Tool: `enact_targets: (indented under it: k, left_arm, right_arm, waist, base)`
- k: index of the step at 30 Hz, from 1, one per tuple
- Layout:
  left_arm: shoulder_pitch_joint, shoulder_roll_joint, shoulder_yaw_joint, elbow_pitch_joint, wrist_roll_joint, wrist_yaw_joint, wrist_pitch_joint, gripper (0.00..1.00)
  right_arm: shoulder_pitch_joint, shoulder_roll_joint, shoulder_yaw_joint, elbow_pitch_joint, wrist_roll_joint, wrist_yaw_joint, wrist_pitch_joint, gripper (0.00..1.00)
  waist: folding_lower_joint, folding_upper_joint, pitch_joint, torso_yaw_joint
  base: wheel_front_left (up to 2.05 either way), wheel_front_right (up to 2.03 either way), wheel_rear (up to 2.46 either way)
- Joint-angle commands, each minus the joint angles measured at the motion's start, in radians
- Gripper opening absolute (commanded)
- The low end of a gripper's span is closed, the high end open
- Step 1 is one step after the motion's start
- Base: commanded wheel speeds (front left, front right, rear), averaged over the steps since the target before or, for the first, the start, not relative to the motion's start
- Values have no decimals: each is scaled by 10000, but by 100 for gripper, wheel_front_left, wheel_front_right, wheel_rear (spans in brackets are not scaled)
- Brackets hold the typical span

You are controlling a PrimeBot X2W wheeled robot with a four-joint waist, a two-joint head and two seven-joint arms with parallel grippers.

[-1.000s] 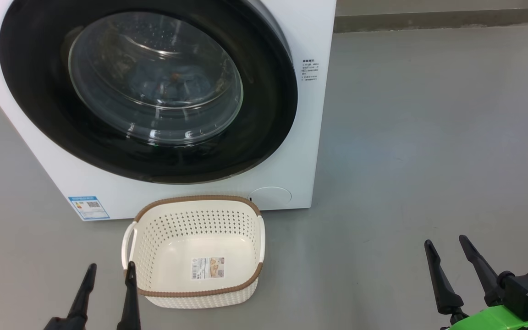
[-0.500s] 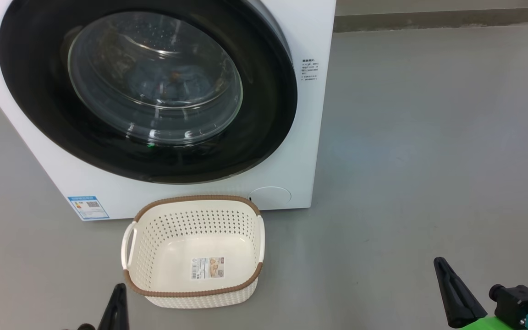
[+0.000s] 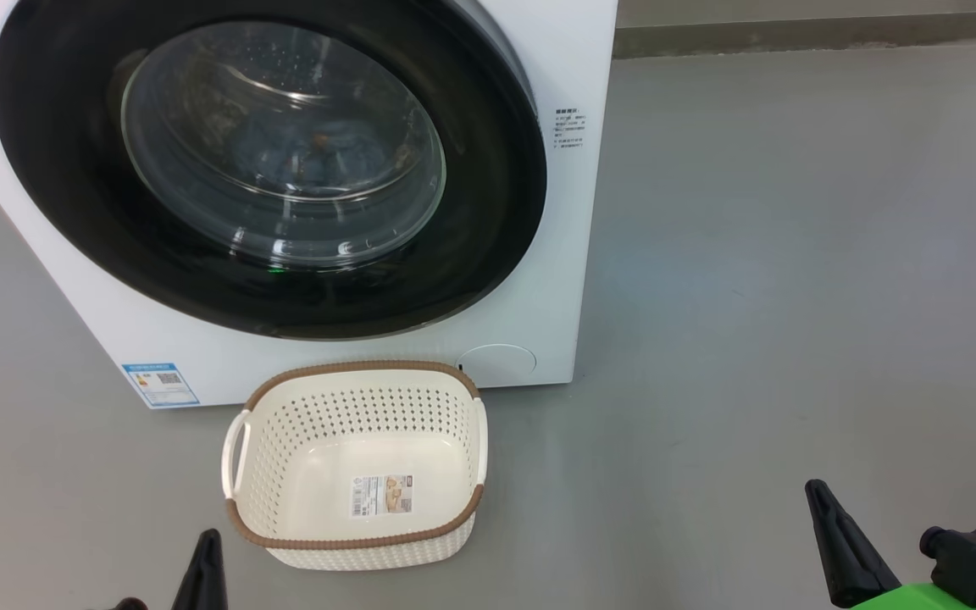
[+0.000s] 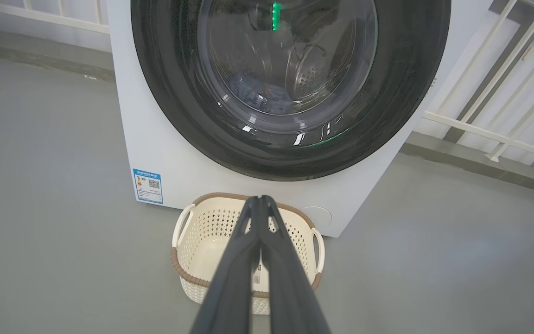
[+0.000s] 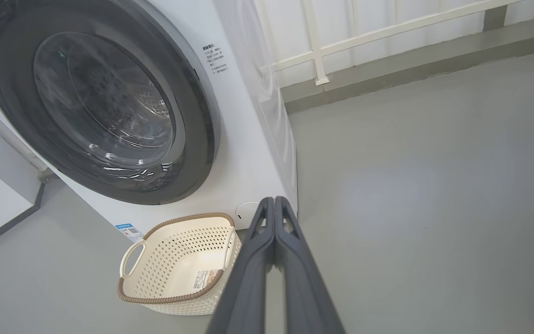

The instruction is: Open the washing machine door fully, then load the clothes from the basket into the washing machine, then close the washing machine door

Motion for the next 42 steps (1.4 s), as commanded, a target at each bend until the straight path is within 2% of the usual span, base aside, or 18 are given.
enact_targets:
  k: [1, 42]
  left_arm:
    - [-411, 82, 170, -180, -222, -75, 49, 0]
    - [-1069, -11, 967, 281, -4741, -636, 1129, 0]
  right_arm:
    - [-388, -53, -16, -188, 345, 2, 46, 0]
    - [-1055, 0, -159, 574, 4948, 7, 733, 0]
  waist:
    - [-1, -1, 0, -3]
    - [-2, -1, 41, -128]
  base:
    - [0, 0, 0]
    - [0, 0, 0]
